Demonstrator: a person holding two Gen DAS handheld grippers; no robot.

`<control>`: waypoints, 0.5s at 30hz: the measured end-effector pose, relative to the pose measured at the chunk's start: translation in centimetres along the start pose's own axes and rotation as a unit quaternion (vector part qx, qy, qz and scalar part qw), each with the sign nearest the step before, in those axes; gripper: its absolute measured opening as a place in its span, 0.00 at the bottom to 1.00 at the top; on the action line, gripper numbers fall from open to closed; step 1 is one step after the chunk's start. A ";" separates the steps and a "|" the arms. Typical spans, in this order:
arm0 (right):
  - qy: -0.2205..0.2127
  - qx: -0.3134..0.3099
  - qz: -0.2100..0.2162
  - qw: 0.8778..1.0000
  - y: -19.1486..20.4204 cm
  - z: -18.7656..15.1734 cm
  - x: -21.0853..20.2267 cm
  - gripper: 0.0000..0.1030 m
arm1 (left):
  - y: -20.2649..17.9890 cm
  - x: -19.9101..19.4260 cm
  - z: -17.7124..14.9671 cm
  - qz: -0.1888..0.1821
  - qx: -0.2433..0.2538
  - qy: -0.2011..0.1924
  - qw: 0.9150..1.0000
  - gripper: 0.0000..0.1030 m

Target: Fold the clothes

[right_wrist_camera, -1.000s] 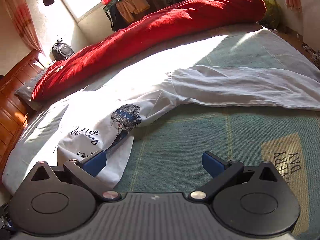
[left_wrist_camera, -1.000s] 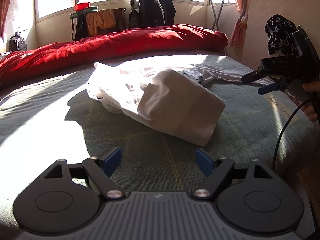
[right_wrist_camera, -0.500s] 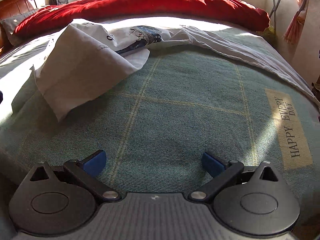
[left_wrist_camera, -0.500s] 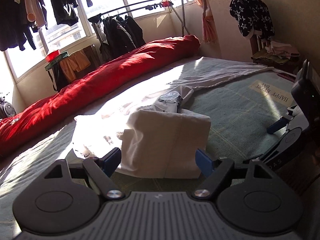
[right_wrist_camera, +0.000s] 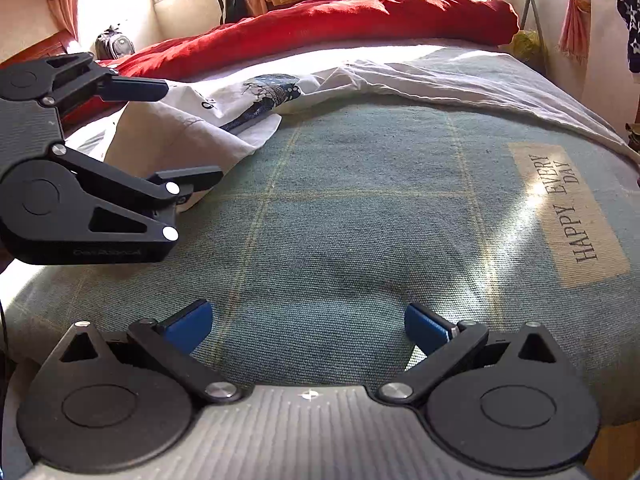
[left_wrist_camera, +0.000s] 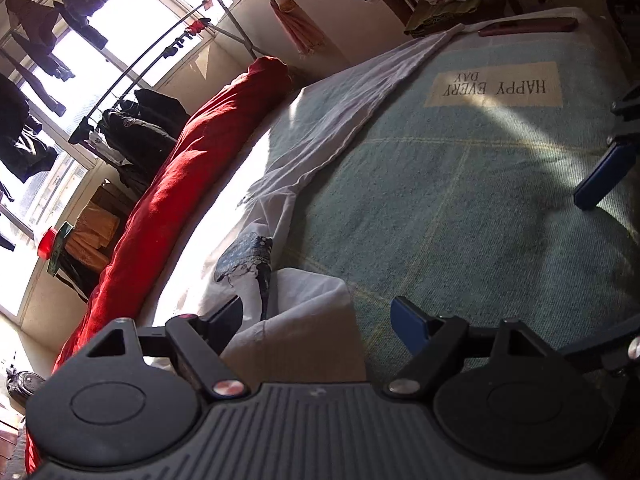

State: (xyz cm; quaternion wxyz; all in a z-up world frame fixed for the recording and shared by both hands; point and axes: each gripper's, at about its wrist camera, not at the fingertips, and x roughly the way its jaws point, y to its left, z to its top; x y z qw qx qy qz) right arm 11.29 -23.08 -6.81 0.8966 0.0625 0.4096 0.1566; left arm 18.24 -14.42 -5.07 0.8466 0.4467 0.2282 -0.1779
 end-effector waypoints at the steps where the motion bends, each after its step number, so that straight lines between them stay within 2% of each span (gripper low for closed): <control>1: -0.001 0.007 0.004 1.000 -0.2 0.0 -0.3 1.00 | -0.6 1.0 0.2 0.003 0.018 0.006 1.000 0.79; 3: -0.007 0.008 -0.001 1.000 -0.3 -0.1 -0.9 1.00 | -1.6 3.3 0.0 0.042 0.056 0.041 0.997 0.79; 4: -0.010 0.006 -0.004 1.000 -0.3 -0.1 -1.1 1.00 | -1.5 3.6 -0.2 0.055 0.059 0.045 0.996 0.79; 6: -0.014 0.007 -0.011 1.000 -0.4 -0.1 -1.4 1.00 | 0.1 4.1 -0.8 0.078 0.039 0.063 0.994 0.80; 10: -0.014 0.020 -0.010 1.000 -0.9 -0.3 -1.5 1.00 | 4.2 2.8 -2.4 0.105 -0.016 0.062 0.992 0.80; 12: -0.012 0.026 -0.006 1.000 -0.9 -0.4 -1.4 1.00 | 6.3 2.0 -3.0 0.132 -0.037 0.059 0.989 0.80; 15: -0.010 0.033 0.005 0.999 -0.5 -0.4 -1.1 1.00 | 9.7 1.1 -4.1 0.135 -0.089 0.058 0.985 0.80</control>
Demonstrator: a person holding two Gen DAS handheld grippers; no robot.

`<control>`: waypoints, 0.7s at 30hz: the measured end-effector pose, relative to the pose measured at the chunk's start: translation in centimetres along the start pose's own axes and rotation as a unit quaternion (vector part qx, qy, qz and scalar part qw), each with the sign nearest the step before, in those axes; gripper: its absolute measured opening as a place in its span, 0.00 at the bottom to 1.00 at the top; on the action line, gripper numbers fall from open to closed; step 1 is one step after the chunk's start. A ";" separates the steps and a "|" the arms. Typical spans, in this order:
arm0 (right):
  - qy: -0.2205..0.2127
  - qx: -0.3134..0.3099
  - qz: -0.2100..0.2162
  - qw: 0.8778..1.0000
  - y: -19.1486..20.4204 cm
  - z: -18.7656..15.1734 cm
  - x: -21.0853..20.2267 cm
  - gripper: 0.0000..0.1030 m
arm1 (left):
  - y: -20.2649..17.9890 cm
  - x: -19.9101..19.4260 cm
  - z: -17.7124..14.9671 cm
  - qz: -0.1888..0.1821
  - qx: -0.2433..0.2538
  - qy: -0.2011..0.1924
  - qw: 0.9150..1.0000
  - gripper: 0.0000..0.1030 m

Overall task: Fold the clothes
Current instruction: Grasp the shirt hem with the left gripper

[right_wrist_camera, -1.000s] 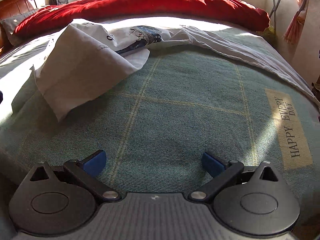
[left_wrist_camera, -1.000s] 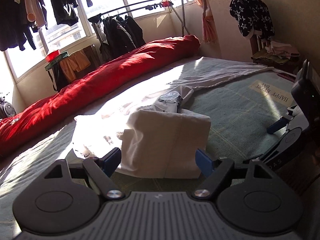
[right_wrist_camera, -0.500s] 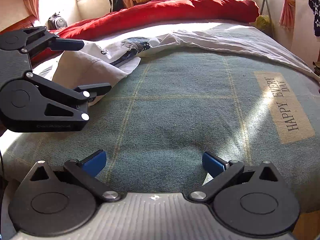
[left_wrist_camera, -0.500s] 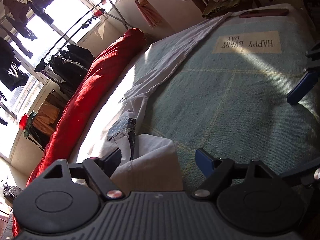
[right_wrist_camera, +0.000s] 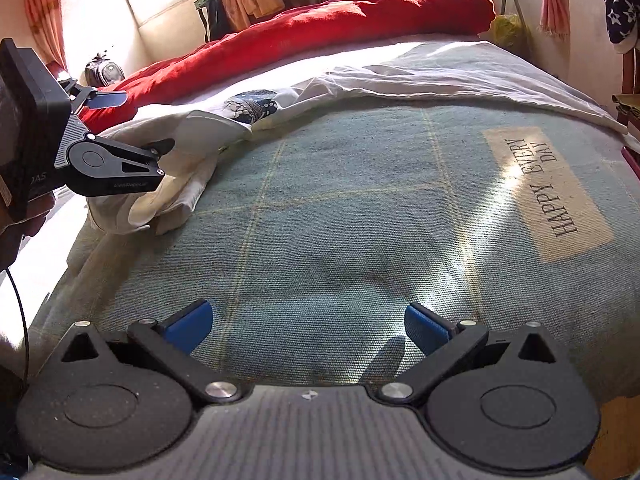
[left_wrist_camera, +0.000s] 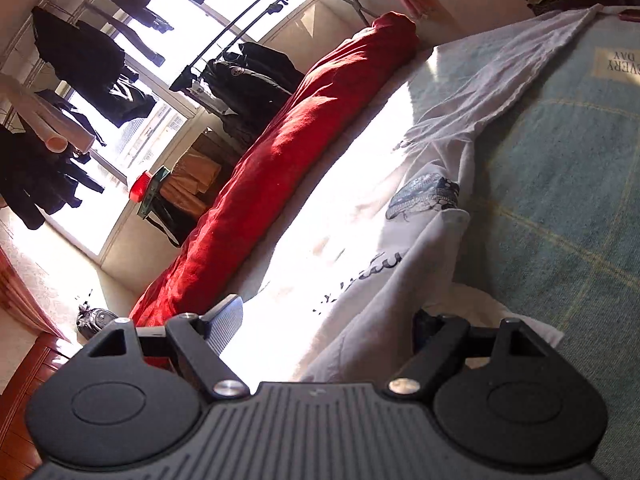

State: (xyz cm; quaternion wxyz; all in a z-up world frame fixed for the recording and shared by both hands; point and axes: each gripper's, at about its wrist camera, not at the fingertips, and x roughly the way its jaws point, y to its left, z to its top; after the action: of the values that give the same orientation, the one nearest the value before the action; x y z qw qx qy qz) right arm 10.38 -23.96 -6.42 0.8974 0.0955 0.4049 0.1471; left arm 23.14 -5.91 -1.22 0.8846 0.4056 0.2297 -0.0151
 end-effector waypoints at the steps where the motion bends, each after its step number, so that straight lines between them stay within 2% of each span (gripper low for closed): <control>1: 0.002 0.000 0.003 1.000 0.2 0.0 0.1 1.00 | 0.9 0.2 -0.3 0.000 -0.013 0.005 1.000 0.80; 5: 0.007 -0.013 0.007 1.000 1.3 -0.1 0.4 1.00 | 2.1 1.2 -1.8 0.002 -0.021 0.019 1.000 0.80; 8: 0.011 -0.019 0.012 1.000 1.8 -0.3 0.5 1.00 | 3.1 1.5 -3.0 0.002 -0.050 0.018 0.999 0.80; 11: 0.016 -0.021 0.008 1.000 2.1 -0.3 0.7 1.00 | 3.1 1.1 -3.5 -0.027 -0.050 0.009 0.998 0.78; 14: 0.017 -0.018 0.008 1.000 2.1 -0.2 1.0 1.00 | 0.8 0.2 -3.4 -0.035 0.025 -0.008 0.999 0.78; 17: 0.015 -0.019 0.013 1.000 2.4 0.0 1.1 1.00 | -2.6 -0.2 -2.7 -0.033 0.128 -0.028 0.991 0.79; 19: 0.015 -0.021 0.017 1.000 2.6 0.0 1.2 1.00 | -5.2 -0.2 -2.4 -0.018 0.201 -0.042 0.979 0.78; 20: 0.016 -0.022 0.018 0.999 2.7 -0.1 1.2 1.00 | -6.6 -0.2 -2.3 -0.007 0.240 -0.051 0.969 0.74; 21: 0.017 -0.023 0.019 0.999 2.7 -0.1 1.3 1.00 | -7.8 -0.2 -2.3 0.004 0.277 -0.062 0.959 0.66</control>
State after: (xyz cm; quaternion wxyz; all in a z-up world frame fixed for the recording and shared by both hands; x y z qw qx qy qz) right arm 10.62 -20.98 -6.55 0.8894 0.0804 0.4147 0.1746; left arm 20.39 -9.52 -8.01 0.7502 0.6340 0.1595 -0.0994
